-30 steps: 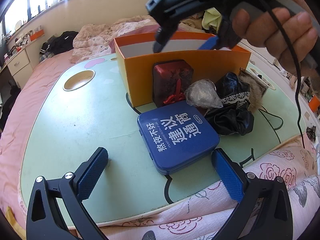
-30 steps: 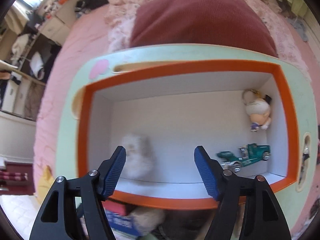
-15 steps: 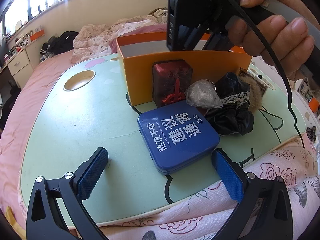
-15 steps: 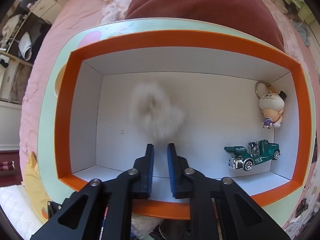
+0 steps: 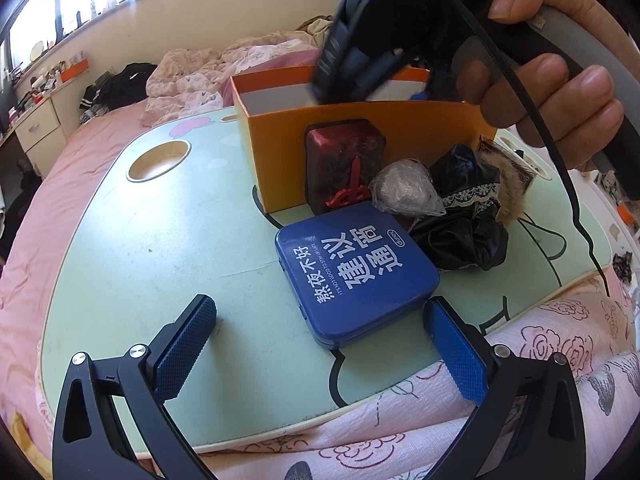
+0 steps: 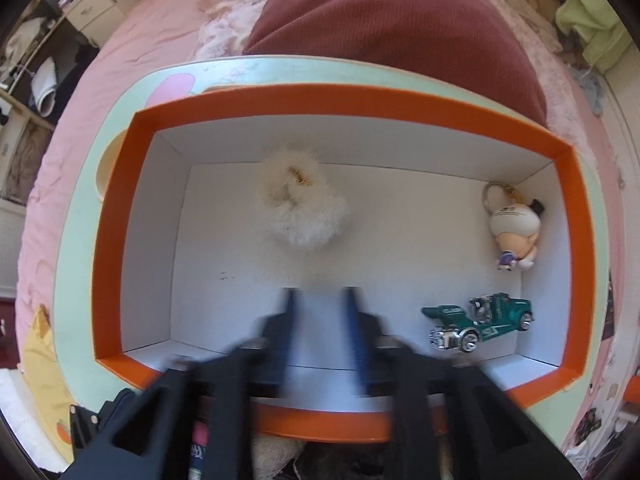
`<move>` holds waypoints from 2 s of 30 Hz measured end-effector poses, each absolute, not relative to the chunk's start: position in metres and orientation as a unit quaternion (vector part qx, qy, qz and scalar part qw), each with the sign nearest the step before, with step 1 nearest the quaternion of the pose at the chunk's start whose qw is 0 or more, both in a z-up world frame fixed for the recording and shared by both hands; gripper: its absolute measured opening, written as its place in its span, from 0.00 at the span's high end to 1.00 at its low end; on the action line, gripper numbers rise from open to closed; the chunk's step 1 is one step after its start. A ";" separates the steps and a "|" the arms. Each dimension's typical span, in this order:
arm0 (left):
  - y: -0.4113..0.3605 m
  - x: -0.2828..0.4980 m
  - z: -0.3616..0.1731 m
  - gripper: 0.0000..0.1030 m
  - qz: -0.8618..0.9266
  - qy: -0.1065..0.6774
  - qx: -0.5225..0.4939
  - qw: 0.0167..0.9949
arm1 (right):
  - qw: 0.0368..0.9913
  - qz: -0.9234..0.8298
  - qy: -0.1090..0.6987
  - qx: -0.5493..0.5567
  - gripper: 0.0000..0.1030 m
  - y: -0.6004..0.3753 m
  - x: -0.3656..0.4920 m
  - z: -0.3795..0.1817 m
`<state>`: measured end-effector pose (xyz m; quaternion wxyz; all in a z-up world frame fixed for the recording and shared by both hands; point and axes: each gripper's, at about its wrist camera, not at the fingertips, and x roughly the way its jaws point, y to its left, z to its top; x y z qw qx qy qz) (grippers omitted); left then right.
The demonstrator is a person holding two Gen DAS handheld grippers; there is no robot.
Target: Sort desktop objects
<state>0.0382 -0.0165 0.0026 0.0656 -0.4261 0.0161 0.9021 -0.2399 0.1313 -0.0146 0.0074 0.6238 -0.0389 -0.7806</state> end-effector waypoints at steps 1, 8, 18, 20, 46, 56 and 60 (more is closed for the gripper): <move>-0.016 0.039 0.003 0.00 0.902 0.016 -0.426 0.066 | 0.010 -0.787 -0.040 0.616 0.29 0.132 -0.239 -0.012; -0.016 0.039 0.003 0.00 0.902 0.016 -0.426 0.066 | 0.012 -0.799 -0.039 0.601 0.29 0.130 -0.261 -0.016; -0.016 0.039 0.003 0.00 0.902 0.016 -0.425 0.065 | 0.006 -0.802 -0.006 0.597 0.70 0.102 -0.270 -0.032; -0.016 0.039 0.003 0.00 0.902 0.016 -0.426 0.065 | 0.009 -0.802 -0.004 0.597 0.77 0.100 -0.269 -0.032; -0.015 0.040 0.003 0.00 0.903 0.016 -0.425 0.065 | 0.000 -0.837 0.031 0.546 0.31 0.084 -0.285 -0.026; -0.015 0.040 0.003 0.00 0.903 0.015 -0.425 0.065 | 0.004 -0.833 0.042 0.552 0.66 0.077 -0.287 -0.036; -0.015 0.040 0.002 0.00 0.903 0.015 -0.425 0.065 | 0.007 -0.835 0.044 0.548 0.67 0.075 -0.286 -0.036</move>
